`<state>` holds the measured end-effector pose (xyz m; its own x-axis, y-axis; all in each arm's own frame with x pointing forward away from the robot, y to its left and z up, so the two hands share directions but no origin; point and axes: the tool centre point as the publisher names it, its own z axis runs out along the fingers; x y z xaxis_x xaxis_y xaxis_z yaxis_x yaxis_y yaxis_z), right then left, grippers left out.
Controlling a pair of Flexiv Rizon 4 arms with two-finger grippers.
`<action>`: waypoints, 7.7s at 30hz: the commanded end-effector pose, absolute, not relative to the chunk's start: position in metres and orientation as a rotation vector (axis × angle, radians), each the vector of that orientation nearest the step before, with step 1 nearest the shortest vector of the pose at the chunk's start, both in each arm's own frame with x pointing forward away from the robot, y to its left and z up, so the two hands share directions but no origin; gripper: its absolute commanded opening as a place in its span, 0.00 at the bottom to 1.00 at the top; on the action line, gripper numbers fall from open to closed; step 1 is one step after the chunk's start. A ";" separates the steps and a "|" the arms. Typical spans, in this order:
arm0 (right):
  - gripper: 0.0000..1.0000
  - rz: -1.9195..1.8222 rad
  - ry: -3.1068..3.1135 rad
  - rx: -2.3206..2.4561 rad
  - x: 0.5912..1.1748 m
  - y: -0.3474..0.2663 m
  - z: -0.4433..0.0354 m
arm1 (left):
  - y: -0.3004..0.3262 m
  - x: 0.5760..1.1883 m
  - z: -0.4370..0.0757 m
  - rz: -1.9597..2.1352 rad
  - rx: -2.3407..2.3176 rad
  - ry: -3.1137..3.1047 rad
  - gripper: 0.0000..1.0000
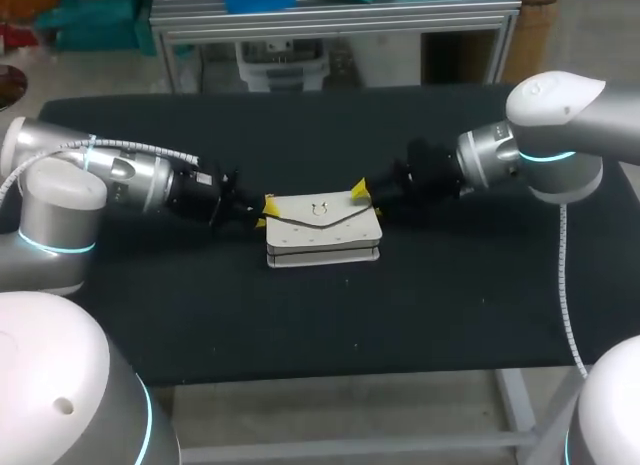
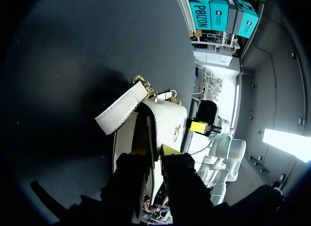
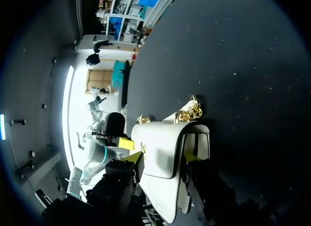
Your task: Pick up the bag, open it, inspect its contents, close it, and place it on the opposite side
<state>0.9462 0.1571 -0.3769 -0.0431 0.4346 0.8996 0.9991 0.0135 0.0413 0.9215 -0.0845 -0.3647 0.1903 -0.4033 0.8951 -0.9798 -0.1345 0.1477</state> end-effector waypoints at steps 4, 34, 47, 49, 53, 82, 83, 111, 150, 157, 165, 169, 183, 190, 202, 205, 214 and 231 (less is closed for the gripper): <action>0.00 -0.986 -1.595 -1.485 0.948 0.166 -0.380 | -0.097 0.928 -0.370 0.923 1.656 -1.320 0.00; 0.00 -1.047 -1.578 -1.506 0.952 0.156 -0.371 | -0.092 0.928 -0.367 0.954 1.666 -1.301 0.00; 1.00 -1.001 -1.638 -1.515 0.947 0.143 -0.365 | -0.081 0.920 -0.357 0.961 1.741 -1.336 1.00; 1.00 -1.005 -1.641 -1.519 0.946 0.136 -0.363 | -0.078 0.916 -0.356 0.960 1.743 -1.344 1.00; 1.00 -1.008 -1.657 -1.516 0.944 0.126 -0.359 | -0.074 0.905 -0.353 0.964 1.751 -1.354 1.00; 1.00 -0.776 -1.973 -1.533 0.956 0.051 -0.334 | -0.090 0.907 -0.368 0.853 1.828 -1.481 0.00; 1.00 -0.764 -1.985 -1.552 0.957 0.047 -0.333 | -0.089 0.908 -0.368 0.845 1.832 -1.500 0.00; 1.00 -0.514 -1.960 -1.763 0.983 -0.027 -0.310 | -0.058 0.956 -0.357 0.767 1.946 -1.735 0.00; 1.00 -0.135 -1.859 -2.216 1.081 -0.179 -0.278 | 0.194 1.134 -0.346 0.771 2.126 -1.997 0.00; 1.00 -0.063 -1.847 -2.247 1.093 -0.192 -0.270 | 0.230 1.148 -0.344 0.706 2.180 -2.018 0.00; 1.00 -0.018 -1.799 -2.281 1.111 -0.201 -0.269 | 0.268 1.161 -0.345 0.659 2.250 -1.997 0.00; 1.00 0.047 -1.794 -2.295 1.118 -0.200 -0.266 | 0.283 1.166 -0.345 0.622 2.282 -2.002 0.00; 1.00 0.124 -1.786 -2.315 1.134 -0.196 -0.258 | 0.330 1.181 -0.353 0.557 2.354 -1.952 0.00; 1.00 0.109 -1.789 -2.302 1.135 -0.192 -0.256 | 0.340 1.181 -0.356 0.546 2.351 -1.935 0.00; 1.00 0.021 -1.903 -2.327 1.136 -0.189 -0.255 | 0.346 1.175 -0.355 0.548 2.348 -1.925 0.85; 1.00 -0.006 -1.933 -2.339 1.136 -0.189 -0.254 | 0.346 1.171 -0.351 0.566 2.345 -1.920 1.00; 1.00 -0.092 -2.058 -2.318 1.134 -0.182 -0.250 | 0.334 1.148 -0.327 0.604 2.351 -1.922 1.00; 1.00 -0.163 -2.175 -2.264 1.111 -0.179 -0.241 | 0.265 1.065 -0.256 0.448 2.343 -2.112 1.00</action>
<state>1.1197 -0.1810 -0.2440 0.0363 0.9964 0.0771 0.9986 -0.0331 -0.0422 1.1072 0.2792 -0.2670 0.0713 -0.9584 0.2765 -0.9885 -0.1049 -0.1088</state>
